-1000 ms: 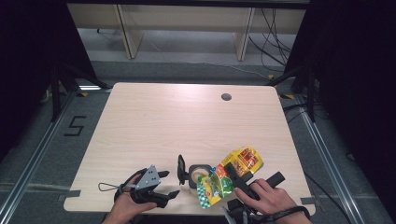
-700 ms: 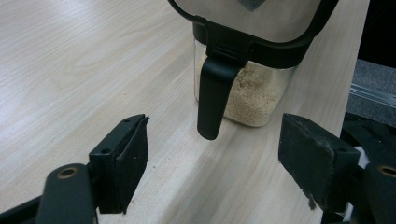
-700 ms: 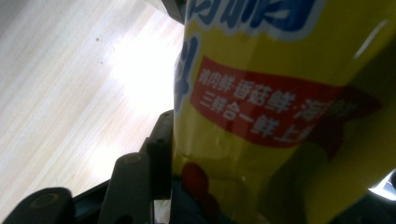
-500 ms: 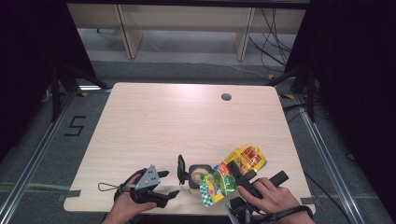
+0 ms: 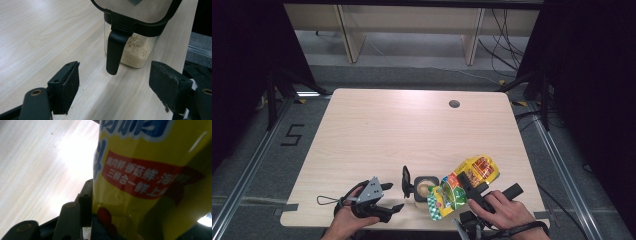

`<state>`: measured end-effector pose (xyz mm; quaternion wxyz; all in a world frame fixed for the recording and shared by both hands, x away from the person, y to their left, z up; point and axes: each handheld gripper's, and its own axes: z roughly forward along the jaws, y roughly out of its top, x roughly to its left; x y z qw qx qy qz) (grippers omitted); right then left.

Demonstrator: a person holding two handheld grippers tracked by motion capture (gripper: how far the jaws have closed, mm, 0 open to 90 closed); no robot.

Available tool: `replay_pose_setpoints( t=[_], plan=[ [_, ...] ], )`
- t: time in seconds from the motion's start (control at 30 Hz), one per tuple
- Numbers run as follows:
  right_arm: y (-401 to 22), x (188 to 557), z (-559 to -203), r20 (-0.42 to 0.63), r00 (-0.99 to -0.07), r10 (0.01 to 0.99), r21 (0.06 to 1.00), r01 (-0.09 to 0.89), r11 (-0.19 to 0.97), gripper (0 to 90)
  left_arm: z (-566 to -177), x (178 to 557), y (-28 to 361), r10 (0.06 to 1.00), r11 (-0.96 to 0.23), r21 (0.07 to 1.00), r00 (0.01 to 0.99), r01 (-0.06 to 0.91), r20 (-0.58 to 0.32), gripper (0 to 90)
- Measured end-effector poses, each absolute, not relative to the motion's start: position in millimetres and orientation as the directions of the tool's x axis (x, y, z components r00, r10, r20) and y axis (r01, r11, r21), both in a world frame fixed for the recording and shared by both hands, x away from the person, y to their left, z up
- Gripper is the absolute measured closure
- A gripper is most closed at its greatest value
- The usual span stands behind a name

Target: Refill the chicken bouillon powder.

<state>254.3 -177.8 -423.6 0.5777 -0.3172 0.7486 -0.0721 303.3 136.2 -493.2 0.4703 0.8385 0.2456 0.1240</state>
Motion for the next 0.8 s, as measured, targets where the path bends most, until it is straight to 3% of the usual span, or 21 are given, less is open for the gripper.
replay_pose_setpoints(
  t=[0.4, 0.63, 0.67, 0.8],
  plan=[
    [-179, 256, -422, -0.818, -0.154, -0.554, -0.461, -0.400, 0.792, 54.3, -493, 303, 137, 0.527, -0.443, 0.846, 0.850, 0.295, -0.020, 24.1],
    [-185, 262, -422, -0.855, -0.174, -0.489, -0.381, -0.427, 0.820, 55.1, -493, 304, 137, 0.526, -0.441, 0.847, 0.850, 0.297, -0.024, 24.1],
    [-187, 262, -425, -0.876, -0.198, -0.440, -0.330, -0.420, 0.845, 55.5, -493, 303, 137, 0.527, -0.444, 0.846, 0.850, 0.295, -0.020, 24.1],
    [-191, 266, -424, -0.869, -0.220, -0.442, -0.322, -0.426, 0.845, 55.8, -493, 304, 137, 0.527, -0.443, 0.846, 0.850, 0.297, -0.022, 24.1]
  ],
)
